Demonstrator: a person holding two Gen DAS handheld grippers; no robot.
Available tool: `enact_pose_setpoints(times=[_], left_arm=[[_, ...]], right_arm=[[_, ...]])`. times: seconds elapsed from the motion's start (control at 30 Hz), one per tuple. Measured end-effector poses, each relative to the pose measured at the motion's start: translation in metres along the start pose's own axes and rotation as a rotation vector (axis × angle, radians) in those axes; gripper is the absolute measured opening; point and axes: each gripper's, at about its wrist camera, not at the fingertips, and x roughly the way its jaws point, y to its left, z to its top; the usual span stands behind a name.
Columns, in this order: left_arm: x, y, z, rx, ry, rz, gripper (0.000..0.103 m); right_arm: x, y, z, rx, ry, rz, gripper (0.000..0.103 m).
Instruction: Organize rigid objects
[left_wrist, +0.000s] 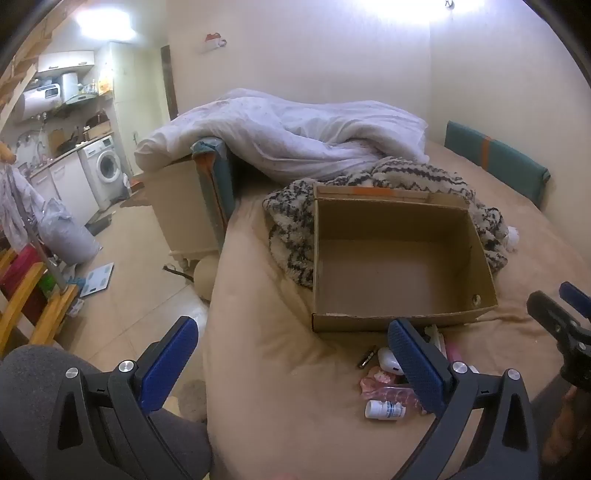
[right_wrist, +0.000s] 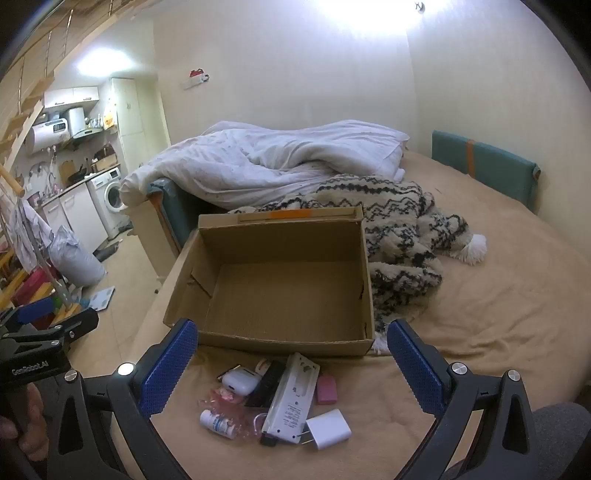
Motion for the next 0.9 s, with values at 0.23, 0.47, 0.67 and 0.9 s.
enact_pose_setpoints(times=[0.23,0.47,0.67,0.9], left_arm=[[0.0008,0.0021,0.0009,-0.002,0.004,0.008,0.103],[-0.0022,0.0091,-0.0043,-0.017,0.005,0.012,0.103],[0.002,0.0044,-0.0011,-0.012,0.008,0.016,0.103],[0.0016,0.0046,-0.0009,-0.012,0.008,0.014,0.103]], right_arm=[[0.0026,0.0014,-0.0005,-0.001,-0.001,0.007,0.103],[0.0024,0.0057,-0.0014,-0.014,0.002,0.003,0.103],[0.0036,0.0046,-0.0015,-0.019,0.002,0.003,0.103],[0.0041,0.0048,-0.0017,-0.02,0.001,0.003,0.103]])
